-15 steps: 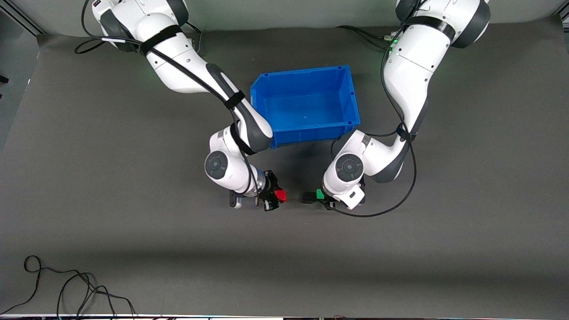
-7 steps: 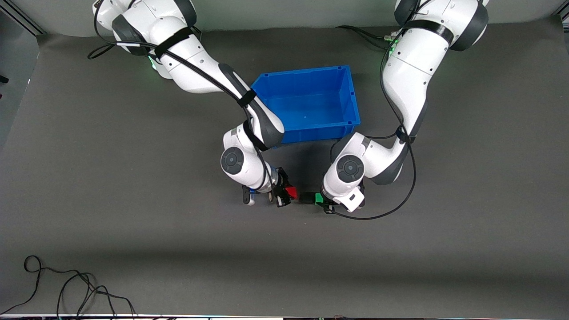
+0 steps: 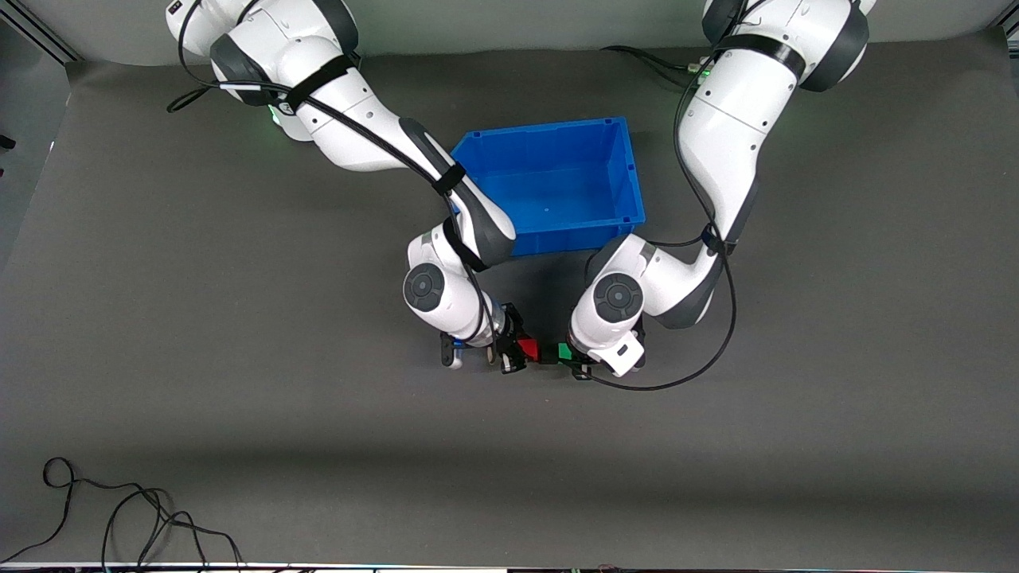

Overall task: Attach green and red cubes to black cube
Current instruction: 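Lower the cubes against the black cube's sides and open both grippers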

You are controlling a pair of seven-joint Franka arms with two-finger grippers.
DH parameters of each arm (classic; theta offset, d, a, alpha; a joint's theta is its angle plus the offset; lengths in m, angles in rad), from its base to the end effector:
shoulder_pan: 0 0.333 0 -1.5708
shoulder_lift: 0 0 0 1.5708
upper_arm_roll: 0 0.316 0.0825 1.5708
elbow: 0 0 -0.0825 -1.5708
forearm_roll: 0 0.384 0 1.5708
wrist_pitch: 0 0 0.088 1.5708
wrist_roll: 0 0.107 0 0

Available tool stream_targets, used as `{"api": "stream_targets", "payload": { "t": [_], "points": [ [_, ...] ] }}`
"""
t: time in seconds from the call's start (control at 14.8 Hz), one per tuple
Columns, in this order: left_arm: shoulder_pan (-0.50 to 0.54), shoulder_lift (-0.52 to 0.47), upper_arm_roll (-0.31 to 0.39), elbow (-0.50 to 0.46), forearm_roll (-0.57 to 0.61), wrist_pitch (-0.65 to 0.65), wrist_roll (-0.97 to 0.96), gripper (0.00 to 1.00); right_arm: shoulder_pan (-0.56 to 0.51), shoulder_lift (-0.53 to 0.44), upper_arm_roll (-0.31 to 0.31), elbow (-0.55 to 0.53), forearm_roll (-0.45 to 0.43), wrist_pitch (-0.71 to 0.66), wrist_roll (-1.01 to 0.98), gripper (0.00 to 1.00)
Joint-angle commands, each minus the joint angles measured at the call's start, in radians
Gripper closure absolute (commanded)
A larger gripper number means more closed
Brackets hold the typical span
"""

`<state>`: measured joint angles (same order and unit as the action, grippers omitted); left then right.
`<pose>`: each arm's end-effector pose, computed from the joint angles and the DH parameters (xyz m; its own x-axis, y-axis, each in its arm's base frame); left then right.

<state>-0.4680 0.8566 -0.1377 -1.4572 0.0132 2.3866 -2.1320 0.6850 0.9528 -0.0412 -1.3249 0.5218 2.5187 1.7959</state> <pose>0.6089 -0.3988 0.1825 0.0035 0.9926 -0.1211 0.9999 -0.0016 0.0160 0.6068 0.4597 0.1789 0.0638 -0.9232 -0.3790 -0.9956 -0.0327 -0.0880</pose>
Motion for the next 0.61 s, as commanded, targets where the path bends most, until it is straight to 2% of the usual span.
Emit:
{"api": "stream_targets", "payload": {
  "t": [0.0, 0.07, 0.13, 0.2, 0.27, 0.34, 0.47, 0.54],
  "points": [
    [-0.021, 0.021, 0.012, 0.029, -0.004, 0.002, -0.022, 1.0, 0.015, 0.035, -0.014, 0.053, 0.004, 0.012, 0.036, 0.78],
    [-0.021, 0.021, 0.012, 0.029, -0.004, 0.002, -0.022, 1.0, 0.015, 0.035, -0.014, 0.053, 0.003, 0.012, 0.036, 0.77],
    [-0.021, 0.021, 0.012, 0.029, -0.004, 0.002, -0.02, 1.0, 0.015, 0.035, -0.014, 0.053, 0.004, 0.012, 0.034, 0.67],
    [-0.02, 0.021, 0.012, 0.029, -0.004, 0.002, -0.02, 0.98, 0.015, 0.037, -0.014, 0.053, 0.004, 0.012, 0.034, 0.47],
    [-0.02, 0.021, 0.012, 0.031, 0.001, 0.002, -0.02, 0.88, 0.015, 0.037, -0.015, 0.053, 0.003, 0.012, 0.034, 0.19],
    [-0.02, 0.019, 0.015, 0.031, 0.005, 0.002, -0.017, 0.63, 0.015, 0.037, -0.019, 0.053, 0.003, 0.012, 0.033, 0.0],
    [-0.02, 0.018, 0.017, 0.031, 0.034, 0.0, -0.012, 0.0, 0.011, 0.027, -0.022, 0.053, 0.001, 0.012, 0.031, 0.0],
    [-0.02, 0.01, 0.017, 0.031, 0.045, -0.007, -0.011, 0.0, 0.007, 0.018, -0.022, 0.055, 0.0, 0.012, 0.028, 0.0]
  ]
}}
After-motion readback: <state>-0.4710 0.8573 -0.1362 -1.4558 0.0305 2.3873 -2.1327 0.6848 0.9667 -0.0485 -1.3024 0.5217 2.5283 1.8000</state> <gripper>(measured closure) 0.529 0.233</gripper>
